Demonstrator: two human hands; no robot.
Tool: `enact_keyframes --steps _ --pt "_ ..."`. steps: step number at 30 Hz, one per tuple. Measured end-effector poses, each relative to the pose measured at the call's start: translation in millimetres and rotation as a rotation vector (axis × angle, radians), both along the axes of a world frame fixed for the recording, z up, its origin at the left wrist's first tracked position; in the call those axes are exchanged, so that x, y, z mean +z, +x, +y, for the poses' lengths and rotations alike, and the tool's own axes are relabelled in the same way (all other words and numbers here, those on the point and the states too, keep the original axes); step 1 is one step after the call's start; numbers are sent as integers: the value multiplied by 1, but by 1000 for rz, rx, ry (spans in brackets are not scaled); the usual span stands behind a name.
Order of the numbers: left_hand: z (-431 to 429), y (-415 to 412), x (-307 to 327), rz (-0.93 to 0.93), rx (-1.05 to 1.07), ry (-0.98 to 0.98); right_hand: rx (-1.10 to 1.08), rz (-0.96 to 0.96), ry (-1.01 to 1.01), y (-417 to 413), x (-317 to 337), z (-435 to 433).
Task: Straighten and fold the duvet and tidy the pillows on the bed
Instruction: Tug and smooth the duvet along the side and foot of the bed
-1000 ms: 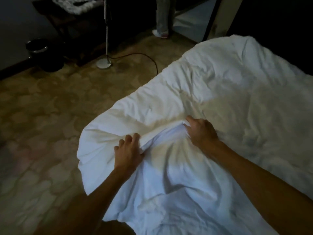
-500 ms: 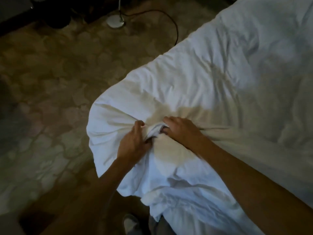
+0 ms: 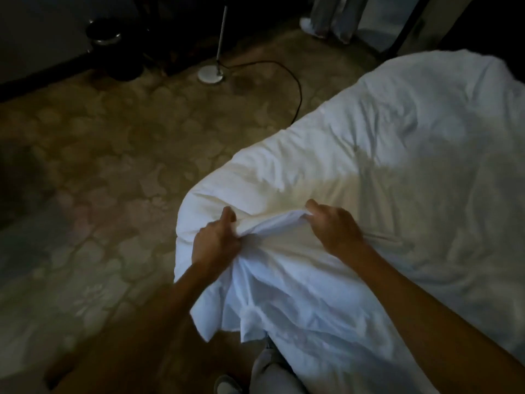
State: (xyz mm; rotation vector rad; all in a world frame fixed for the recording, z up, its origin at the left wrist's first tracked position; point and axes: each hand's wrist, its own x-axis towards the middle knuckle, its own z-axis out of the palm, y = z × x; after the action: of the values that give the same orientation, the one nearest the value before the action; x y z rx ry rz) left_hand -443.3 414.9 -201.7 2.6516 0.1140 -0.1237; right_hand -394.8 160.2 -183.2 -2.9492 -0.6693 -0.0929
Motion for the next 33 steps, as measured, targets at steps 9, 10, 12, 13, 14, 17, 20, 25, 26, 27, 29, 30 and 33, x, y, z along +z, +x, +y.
enact_keyframes --steps 9,10,12,13,14,17,20,25,26,27,29,30,33 --pt "-24 241 93 251 -597 -106 -305 -96 95 105 66 -71" --pt "-35 267 100 251 -607 -88 -336 -99 100 119 67 -81" --pt "-60 317 111 240 -600 6 -408 -94 116 150 67 -103" --pt "-76 339 116 220 -595 73 -449 -70 130 164 67 -113" --pt "-92 360 119 170 -602 142 -491 -41 144 179 67 -125" --pt "-148 421 116 -35 -686 292 -611 28 148 221 69 -165" --pt "-204 470 101 -111 -752 280 -683 75 36 259 66 -214" --pt "-260 512 10 -45 -671 216 -694 120 -176 296 -7 -260" --pt "-263 509 -17 -10 -643 238 -702 176 -194 299 -30 -257" --pt "-263 502 -45 5 -620 287 -729 254 -184 299 -55 -250" --pt "-261 483 -92 19 -575 375 -754 335 -196 296 -105 -235" --pt "-258 476 -110 32 -570 401 -757 317 -241 292 -127 -228" --pt "-253 473 -140 30 -587 409 -808 170 -281 288 -164 -221"
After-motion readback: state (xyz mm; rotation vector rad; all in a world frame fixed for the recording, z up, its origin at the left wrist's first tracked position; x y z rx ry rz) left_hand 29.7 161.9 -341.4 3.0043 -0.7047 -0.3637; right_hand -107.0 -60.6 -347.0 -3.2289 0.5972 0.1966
